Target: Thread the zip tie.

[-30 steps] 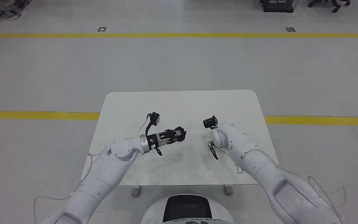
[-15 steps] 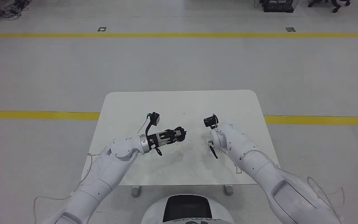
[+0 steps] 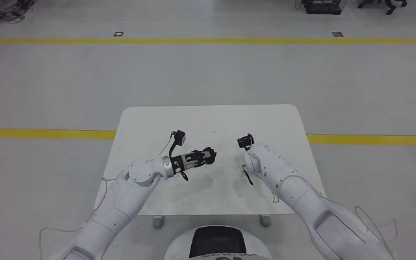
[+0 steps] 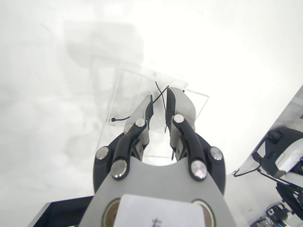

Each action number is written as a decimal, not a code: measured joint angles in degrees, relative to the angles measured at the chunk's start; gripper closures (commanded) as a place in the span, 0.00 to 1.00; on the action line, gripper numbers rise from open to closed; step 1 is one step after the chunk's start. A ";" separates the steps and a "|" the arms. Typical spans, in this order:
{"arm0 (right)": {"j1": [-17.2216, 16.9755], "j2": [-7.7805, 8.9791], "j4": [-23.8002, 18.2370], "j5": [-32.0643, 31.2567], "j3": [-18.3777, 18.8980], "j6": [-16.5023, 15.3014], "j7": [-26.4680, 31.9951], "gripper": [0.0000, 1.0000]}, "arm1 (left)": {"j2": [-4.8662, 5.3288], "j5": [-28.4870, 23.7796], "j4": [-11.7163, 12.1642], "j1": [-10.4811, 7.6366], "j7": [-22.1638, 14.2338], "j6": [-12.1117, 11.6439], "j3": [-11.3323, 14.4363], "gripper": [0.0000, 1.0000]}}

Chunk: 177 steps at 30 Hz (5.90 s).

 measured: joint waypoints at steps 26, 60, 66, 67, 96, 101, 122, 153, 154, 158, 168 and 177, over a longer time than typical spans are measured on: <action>1.35 -2.45 5.03 0.25 1.81 -3.00 -0.39 0.90 | 0.00 0.00 0.00 0.00 0.00 0.00 0.00 1.00; -0.69 -2.47 2.05 -5.21 5.33 -2.04 1.73 0.90 | 0.00 0.00 0.00 0.00 0.00 0.00 0.00 1.00; -0.51 -2.91 2.90 -5.50 5.42 -2.12 1.86 0.91 | 0.00 0.00 0.00 0.00 0.00 0.00 0.00 1.00; -0.48 -2.97 3.04 -5.50 5.45 -2.18 1.88 0.91 | 0.00 0.00 0.00 0.00 0.00 0.00 0.00 1.00; -3.28 -2.25 -2.36 -7.80 9.71 -5.59 3.80 0.86 | 0.00 0.00 0.00 0.00 0.00 0.00 0.00 1.00; -3.61 -2.15 -2.82 -8.58 10.16 -6.07 4.92 0.86 | 0.00 0.00 0.00 0.00 0.00 0.00 0.00 1.00; -1.94 -3.75 2.38 -7.95 9.71 -6.68 4.07 0.91 | 0.00 0.00 0.00 0.00 0.00 0.00 0.00 1.00; -10.68 0.70 -19.43 -8.19 23.16 -14.32 8.95 1.00 | 0.00 0.00 0.00 0.00 0.00 0.00 0.00 1.00; -11.79 1.13 -21.44 -7.68 24.68 -15.23 9.05 1.00 | 0.00 0.00 0.00 0.00 0.00 0.00 0.00 1.00; -16.63 2.68 -29.08 -3.62 31.28 -19.55 8.04 1.00 | 0.00 0.00 0.00 0.00 0.00 0.00 0.00 1.00; -21.59 4.41 -32.67 14.87 40.97 -35.68 4.72 1.00 | 0.00 0.00 0.00 0.00 0.00 0.00 0.00 1.00; -21.88 4.40 -32.62 14.11 40.86 -34.49 4.12 1.00 | 0.00 0.00 0.00 0.00 0.00 0.00 0.00 1.00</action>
